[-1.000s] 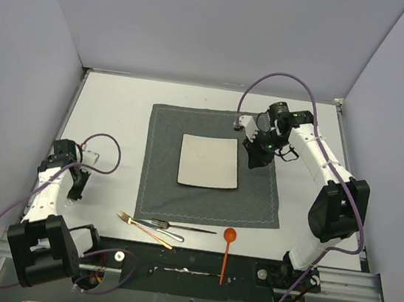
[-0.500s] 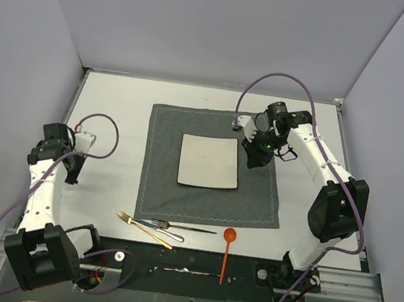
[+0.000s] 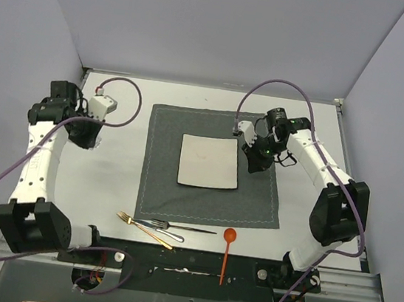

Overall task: Set the dinner table for one person
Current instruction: Pick up the cup at the center of the board.

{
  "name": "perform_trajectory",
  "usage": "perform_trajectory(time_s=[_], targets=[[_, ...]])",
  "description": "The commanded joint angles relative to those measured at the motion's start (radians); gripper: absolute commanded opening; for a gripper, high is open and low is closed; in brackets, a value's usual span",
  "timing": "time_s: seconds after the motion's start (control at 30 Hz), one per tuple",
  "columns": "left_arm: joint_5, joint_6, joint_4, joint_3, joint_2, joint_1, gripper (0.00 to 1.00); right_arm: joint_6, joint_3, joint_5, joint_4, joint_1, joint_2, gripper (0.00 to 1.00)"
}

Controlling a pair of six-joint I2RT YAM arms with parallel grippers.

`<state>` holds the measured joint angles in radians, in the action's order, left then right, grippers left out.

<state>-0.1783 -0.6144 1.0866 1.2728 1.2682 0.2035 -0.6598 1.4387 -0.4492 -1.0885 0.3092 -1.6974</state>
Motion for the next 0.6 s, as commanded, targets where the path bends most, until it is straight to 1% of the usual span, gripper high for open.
perform_trajectory(time_s=[0.0, 0.07, 0.27, 0.33, 0.47, 0.57], targets=[[-0.143, -0.049, 0.032, 0.195, 0.122, -0.097, 0.00, 0.046, -0.037, 0.023, 0.049, 0.004, 0.105, 0.00], [-0.206, -0.084, 0.077, 0.282, 0.194, -0.134, 0.00, 0.056, -0.053, 0.036, 0.059, 0.000, 0.127, 0.00], [-0.317, -0.149, 0.162, 0.506, 0.374, -0.256, 0.00, 0.059, -0.075, 0.072, 0.077, -0.050, 0.169, 0.00], [-0.337, -0.213, 0.181, 0.544, 0.421, -0.304, 0.00, 0.055, -0.078, 0.100, 0.088, -0.059, 0.172, 0.00], [-0.356, -0.273, 0.219, 0.613, 0.511, -0.395, 0.00, 0.059, -0.089, 0.134, 0.107, -0.083, 0.167, 0.00], [-0.437, -0.303, 0.238, 0.674, 0.578, -0.422, 0.00, 0.067, -0.099, 0.152, 0.135, -0.117, 0.172, 0.00]])
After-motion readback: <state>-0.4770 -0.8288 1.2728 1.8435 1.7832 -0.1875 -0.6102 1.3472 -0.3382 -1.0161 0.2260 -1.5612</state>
